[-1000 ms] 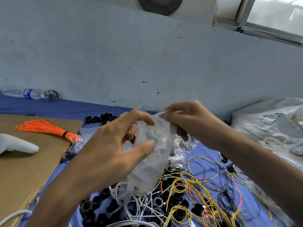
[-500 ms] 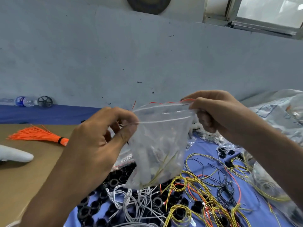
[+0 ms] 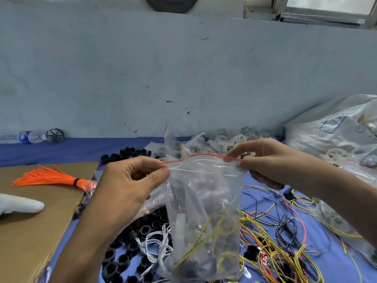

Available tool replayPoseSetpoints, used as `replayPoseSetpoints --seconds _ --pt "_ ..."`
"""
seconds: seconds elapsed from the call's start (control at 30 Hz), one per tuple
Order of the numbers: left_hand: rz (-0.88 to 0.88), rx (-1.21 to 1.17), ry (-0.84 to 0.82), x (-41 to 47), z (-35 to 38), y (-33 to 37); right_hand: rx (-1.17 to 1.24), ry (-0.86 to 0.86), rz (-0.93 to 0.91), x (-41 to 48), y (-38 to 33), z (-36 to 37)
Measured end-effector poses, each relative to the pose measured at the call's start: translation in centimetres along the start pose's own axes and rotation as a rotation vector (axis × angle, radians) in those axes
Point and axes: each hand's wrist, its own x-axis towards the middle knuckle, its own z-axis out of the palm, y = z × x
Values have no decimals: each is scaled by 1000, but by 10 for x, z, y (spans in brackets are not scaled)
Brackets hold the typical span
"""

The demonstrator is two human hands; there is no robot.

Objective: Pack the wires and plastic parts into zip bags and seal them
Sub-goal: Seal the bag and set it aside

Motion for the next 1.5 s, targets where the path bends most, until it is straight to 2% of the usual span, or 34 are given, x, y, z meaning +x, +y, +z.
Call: replayPoseSetpoints --seconds 0.13,0.2,0.27,0.33,0.5,0.6,0.87,1.1,1.2,1.33,1.5 --pt "51 40 18 -3 8 2 -284 221 -294 5 -11 2" --pt "65 70 30 -4 11 1 -403 202 -446 6 -24 13" --pt "83 96 14 -5 12 1 -520 113 -513 8 -34 30" --pt "98 106 -23 -6 12 2 -587 53 -518 12 -40 43" --pt "92 110 -53 -4 9 3 -438 -17 -460 19 -48 52" --pt "95 143 -94 -4 9 1 -422 3 -434 20 -46 55" --pt "118 167 -36 -3 7 -6 -455 50 -389 16 -40 54" --pt "123 233 -78 -4 9 -4 -515 39 -403 13 -37 53" --pt "107 246 -65 -4 7 -6 -476 23 -353 13 -32 47" --pt "128 268 -122 -6 10 -2 -426 14 -382 13 -29 46" --pt "134 273 -75 -6 7 -1 -422 14 -358 11 -25 38"
